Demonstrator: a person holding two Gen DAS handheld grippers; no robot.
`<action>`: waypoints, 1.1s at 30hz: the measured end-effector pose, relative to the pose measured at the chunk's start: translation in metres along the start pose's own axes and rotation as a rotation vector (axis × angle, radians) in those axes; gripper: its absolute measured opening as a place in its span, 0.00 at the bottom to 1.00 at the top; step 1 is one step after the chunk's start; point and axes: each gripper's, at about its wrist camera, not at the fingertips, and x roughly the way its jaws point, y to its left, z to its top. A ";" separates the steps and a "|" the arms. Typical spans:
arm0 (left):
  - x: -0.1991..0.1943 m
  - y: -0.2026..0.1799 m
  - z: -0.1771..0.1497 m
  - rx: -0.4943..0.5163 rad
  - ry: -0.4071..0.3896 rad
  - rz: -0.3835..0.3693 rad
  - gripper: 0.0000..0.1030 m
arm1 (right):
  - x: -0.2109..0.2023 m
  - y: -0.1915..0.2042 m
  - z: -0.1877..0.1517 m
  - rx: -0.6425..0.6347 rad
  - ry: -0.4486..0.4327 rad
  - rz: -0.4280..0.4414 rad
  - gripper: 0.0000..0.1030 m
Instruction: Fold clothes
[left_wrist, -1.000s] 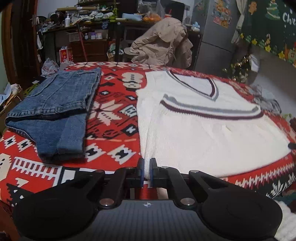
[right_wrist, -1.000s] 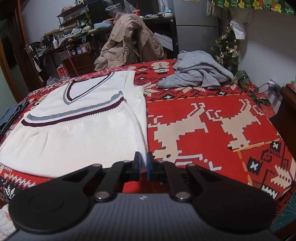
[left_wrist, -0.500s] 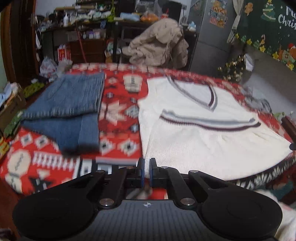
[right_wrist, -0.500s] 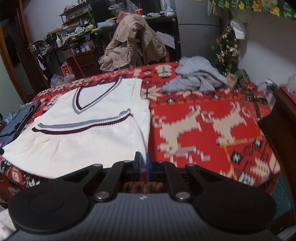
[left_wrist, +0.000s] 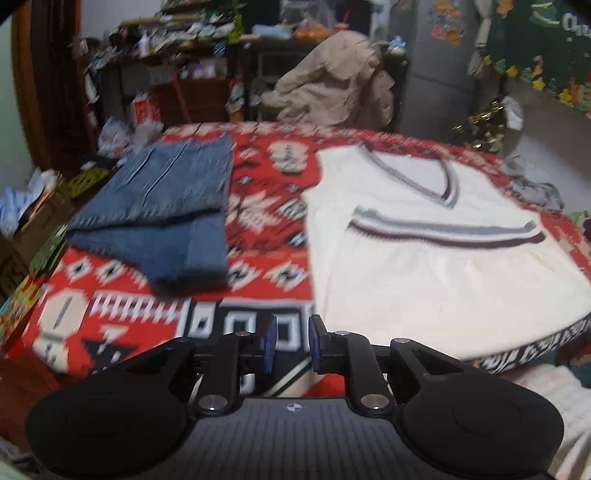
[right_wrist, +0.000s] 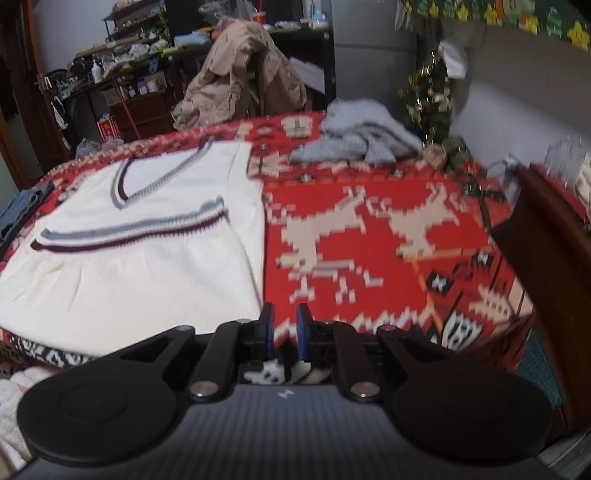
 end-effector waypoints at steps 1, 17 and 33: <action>0.001 -0.005 0.004 0.014 -0.013 -0.025 0.17 | 0.001 0.003 0.004 -0.009 -0.006 0.006 0.12; 0.091 -0.072 0.038 0.118 0.021 -0.113 0.02 | 0.070 0.078 0.026 -0.114 0.012 0.137 0.12; 0.040 -0.049 0.000 0.137 0.071 -0.167 0.04 | 0.062 0.076 0.019 -0.112 0.026 0.174 0.12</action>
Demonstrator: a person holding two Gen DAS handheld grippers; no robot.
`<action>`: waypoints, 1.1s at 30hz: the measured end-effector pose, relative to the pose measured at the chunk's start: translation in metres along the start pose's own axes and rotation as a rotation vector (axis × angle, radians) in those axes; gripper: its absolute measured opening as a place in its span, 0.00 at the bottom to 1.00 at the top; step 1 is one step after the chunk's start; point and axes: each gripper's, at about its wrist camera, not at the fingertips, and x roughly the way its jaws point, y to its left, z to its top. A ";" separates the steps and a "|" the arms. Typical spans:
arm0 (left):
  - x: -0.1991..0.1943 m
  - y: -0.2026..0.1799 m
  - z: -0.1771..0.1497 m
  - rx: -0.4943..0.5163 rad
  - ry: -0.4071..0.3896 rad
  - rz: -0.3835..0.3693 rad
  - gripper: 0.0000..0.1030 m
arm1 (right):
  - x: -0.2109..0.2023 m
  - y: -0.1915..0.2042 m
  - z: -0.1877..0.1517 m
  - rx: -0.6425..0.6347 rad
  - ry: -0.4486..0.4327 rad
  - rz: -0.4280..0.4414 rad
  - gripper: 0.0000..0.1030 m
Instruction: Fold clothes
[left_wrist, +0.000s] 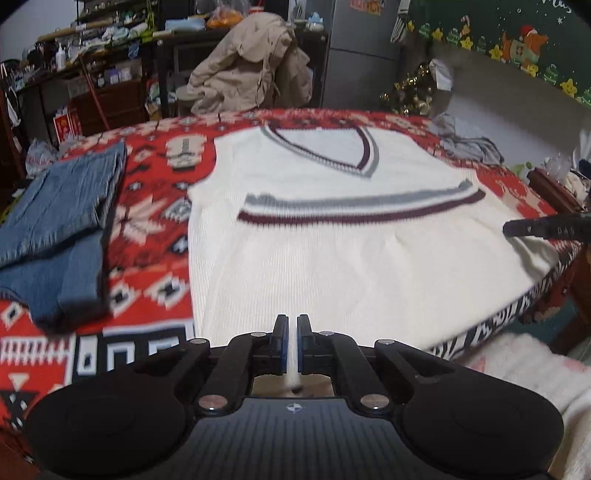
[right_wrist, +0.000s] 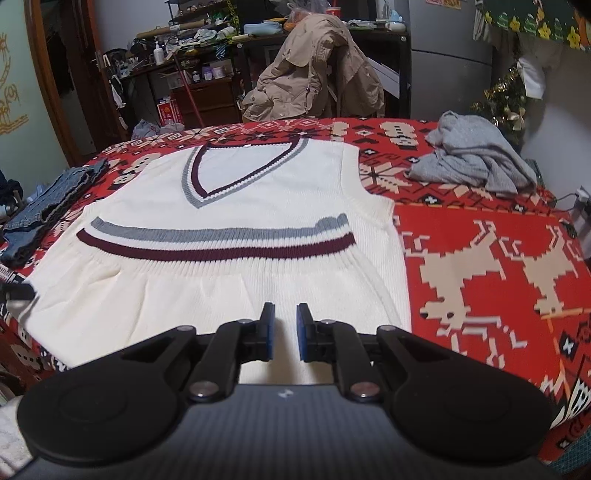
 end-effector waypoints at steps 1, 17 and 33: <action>0.002 -0.001 -0.001 -0.005 0.002 -0.003 0.03 | 0.001 0.000 -0.001 0.002 0.002 0.001 0.12; 0.057 -0.013 0.058 -0.046 -0.043 -0.037 0.04 | -0.012 0.007 -0.006 0.003 0.001 -0.003 0.12; 0.034 -0.029 0.027 0.004 0.019 -0.116 0.03 | -0.006 0.009 -0.005 0.009 0.005 0.006 0.12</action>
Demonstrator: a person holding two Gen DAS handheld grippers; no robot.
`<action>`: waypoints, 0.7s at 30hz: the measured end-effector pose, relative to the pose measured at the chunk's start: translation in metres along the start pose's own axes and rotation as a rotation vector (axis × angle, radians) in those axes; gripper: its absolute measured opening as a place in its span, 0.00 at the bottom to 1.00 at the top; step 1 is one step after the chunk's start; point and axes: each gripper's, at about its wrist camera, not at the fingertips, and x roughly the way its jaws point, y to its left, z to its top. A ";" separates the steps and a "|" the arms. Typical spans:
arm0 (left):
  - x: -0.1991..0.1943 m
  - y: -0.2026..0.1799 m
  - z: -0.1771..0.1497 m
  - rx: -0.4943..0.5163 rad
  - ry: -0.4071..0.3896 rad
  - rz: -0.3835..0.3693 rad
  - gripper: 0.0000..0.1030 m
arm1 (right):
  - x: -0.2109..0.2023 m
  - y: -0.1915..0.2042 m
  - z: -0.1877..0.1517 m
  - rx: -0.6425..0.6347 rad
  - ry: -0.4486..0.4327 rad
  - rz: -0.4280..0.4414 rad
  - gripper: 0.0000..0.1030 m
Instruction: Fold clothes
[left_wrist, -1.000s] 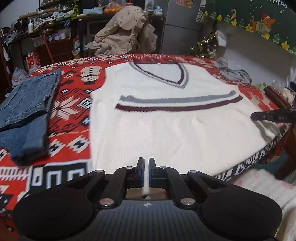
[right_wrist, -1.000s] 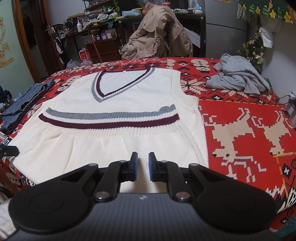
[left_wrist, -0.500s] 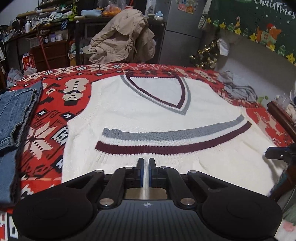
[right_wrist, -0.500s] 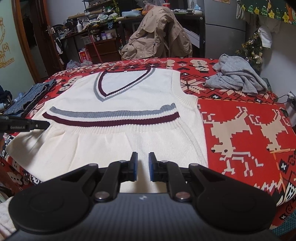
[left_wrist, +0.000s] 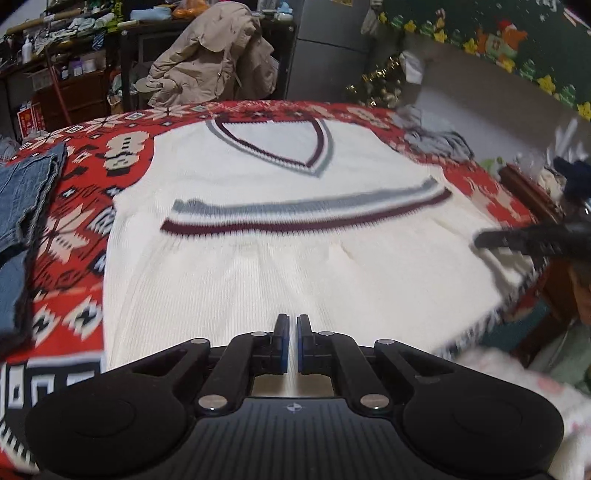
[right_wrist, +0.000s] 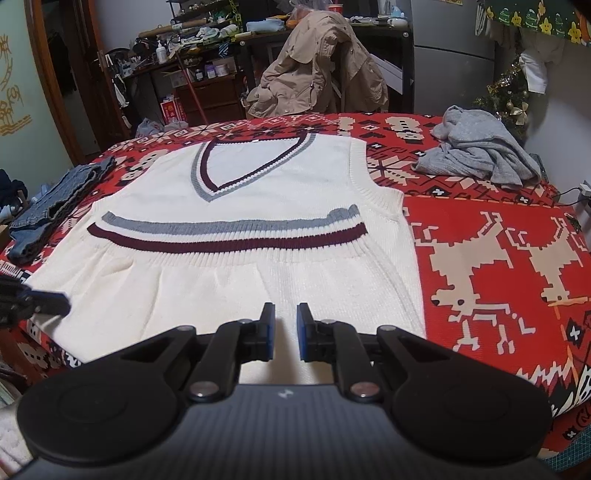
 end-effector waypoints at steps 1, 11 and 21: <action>0.005 0.002 0.006 -0.011 -0.007 0.000 0.03 | 0.000 0.000 0.000 0.003 -0.001 -0.002 0.12; 0.030 0.014 0.037 -0.071 -0.028 0.002 0.03 | -0.005 -0.003 -0.002 0.020 -0.002 -0.014 0.12; -0.018 -0.020 0.000 0.001 0.031 -0.109 0.03 | -0.004 -0.002 -0.002 0.019 0.002 -0.001 0.13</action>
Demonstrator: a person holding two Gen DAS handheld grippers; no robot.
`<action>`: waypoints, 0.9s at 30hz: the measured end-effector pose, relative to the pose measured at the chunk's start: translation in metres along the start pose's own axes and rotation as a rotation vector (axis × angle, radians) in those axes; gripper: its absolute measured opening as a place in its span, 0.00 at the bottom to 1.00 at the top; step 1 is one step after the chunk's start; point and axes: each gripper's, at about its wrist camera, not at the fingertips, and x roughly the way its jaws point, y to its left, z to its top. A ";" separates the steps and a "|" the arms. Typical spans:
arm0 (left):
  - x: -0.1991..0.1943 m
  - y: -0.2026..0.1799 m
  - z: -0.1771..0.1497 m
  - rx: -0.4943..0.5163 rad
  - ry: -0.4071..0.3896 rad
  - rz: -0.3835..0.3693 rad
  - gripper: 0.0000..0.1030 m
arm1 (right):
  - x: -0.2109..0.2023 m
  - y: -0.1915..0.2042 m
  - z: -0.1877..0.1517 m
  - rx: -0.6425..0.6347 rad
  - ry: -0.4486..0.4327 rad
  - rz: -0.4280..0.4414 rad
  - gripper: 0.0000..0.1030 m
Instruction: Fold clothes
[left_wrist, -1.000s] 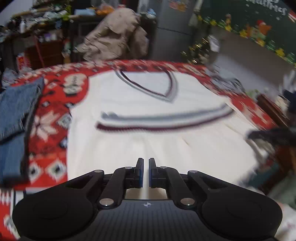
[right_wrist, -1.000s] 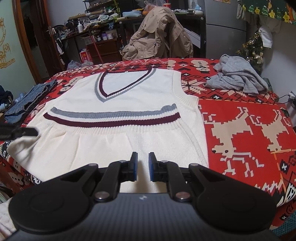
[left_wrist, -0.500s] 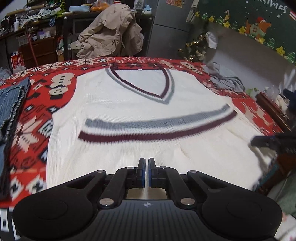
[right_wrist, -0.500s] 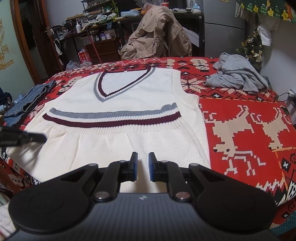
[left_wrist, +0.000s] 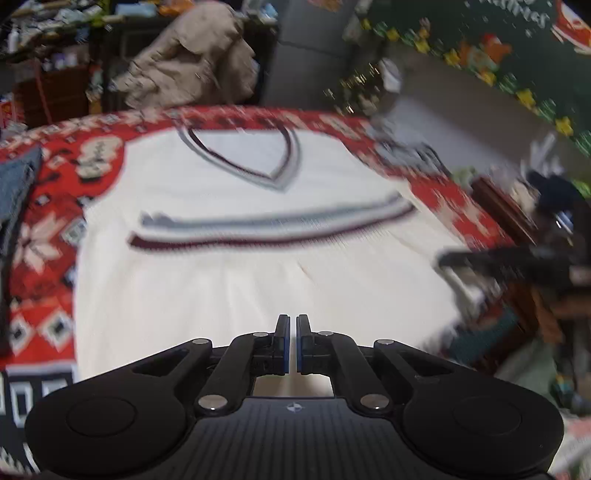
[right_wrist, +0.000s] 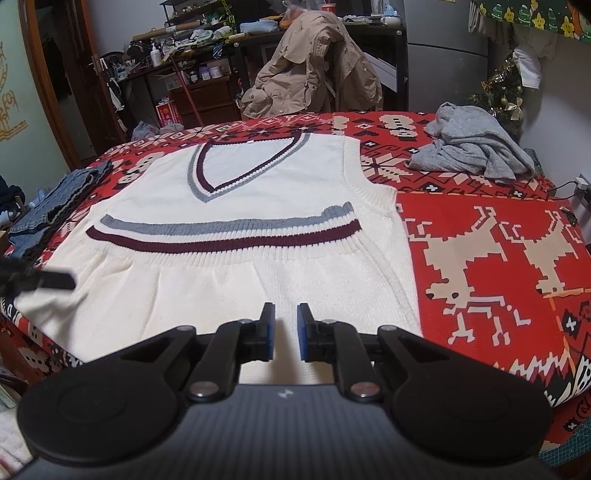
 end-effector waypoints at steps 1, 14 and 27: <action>0.003 -0.003 -0.004 0.013 0.014 0.008 0.03 | 0.001 0.000 0.000 0.001 0.001 0.001 0.13; 0.054 0.013 0.041 -0.030 -0.014 0.055 0.03 | -0.003 -0.002 -0.002 0.009 0.000 -0.011 0.13; 0.028 0.001 0.030 -0.046 -0.046 0.016 0.03 | 0.002 0.040 0.007 -0.083 0.016 0.139 0.12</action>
